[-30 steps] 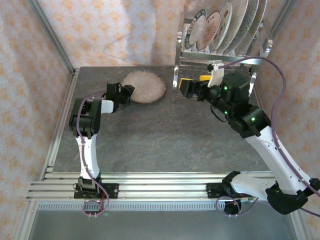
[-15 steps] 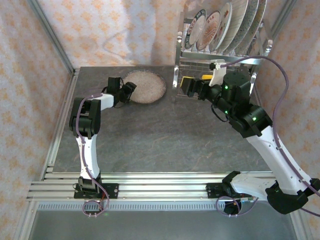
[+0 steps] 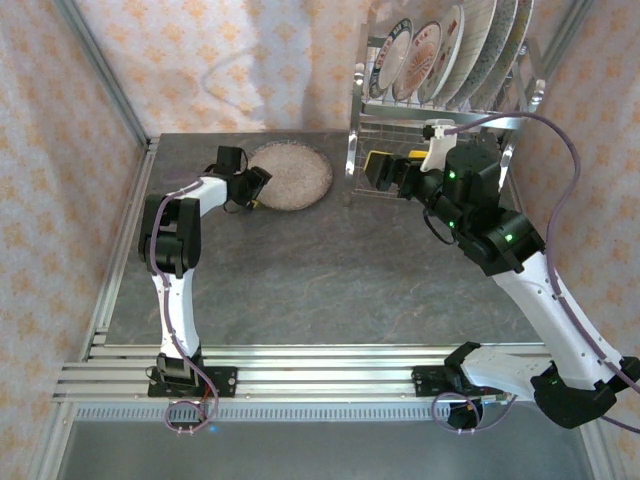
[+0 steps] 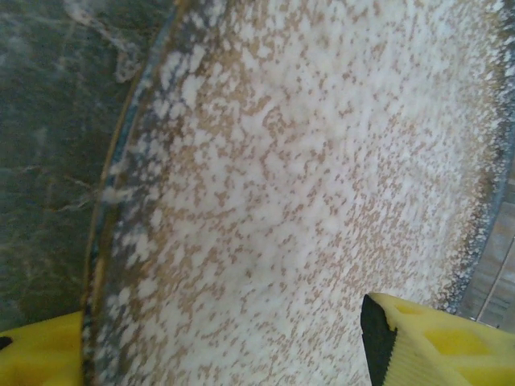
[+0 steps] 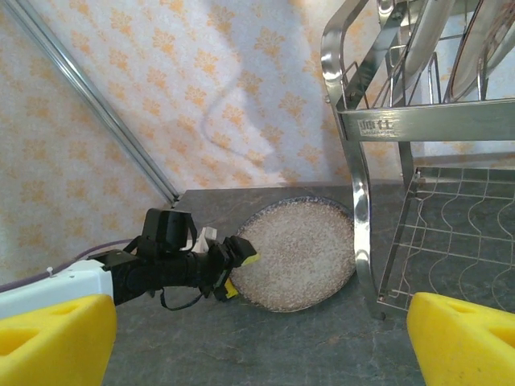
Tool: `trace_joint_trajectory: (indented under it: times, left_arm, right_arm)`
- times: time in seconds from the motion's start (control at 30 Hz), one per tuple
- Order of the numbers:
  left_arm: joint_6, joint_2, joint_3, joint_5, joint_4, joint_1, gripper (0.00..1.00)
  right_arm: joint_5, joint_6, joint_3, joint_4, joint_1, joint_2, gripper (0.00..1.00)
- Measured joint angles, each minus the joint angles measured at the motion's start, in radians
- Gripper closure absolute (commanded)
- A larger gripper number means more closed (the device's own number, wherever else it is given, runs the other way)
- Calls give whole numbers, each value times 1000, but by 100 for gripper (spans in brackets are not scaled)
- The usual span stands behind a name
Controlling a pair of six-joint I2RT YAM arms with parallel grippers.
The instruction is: Unload the plates from the dish rack
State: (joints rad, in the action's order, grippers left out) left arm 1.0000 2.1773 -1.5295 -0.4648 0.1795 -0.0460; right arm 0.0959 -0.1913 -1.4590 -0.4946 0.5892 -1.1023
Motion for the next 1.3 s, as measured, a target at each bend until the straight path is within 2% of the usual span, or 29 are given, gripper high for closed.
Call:
trace_joint_trajectory:
  times: [0.33, 0.5, 0.7, 0.83, 0.9, 1.07, 1.3]
  left_arm:
    - [-31, -2, -64, 39, 169, 0, 15]
    - [-34, -31, -72, 71, 283, 0, 10]
    - [-32, -164, -2, 94, 368, -2, 8]
    - [-29, -320, 30, 130, 417, -27, 8]
    - [-26, -401, 29, 152, 430, -56, 8]
    - [-26, -583, 1, 203, 466, -163, 7]
    - [-93, -742, -46, 259, 455, -319, 7]
  right_arm:
    - [-105, 9, 0, -27, 0, 21, 8]
    - [-226, 56, -55, -83, 0, 29, 11]
    - [-488, 132, -287, -198, -7, -37, 15]
    - [-586, 137, -513, -306, -105, -154, 16]
    - [-586, 117, -625, -375, -192, -223, 17]
    - [-488, 66, -908, -523, -409, -417, 17]
    - [-198, 55, -949, -545, -610, -507, 21]
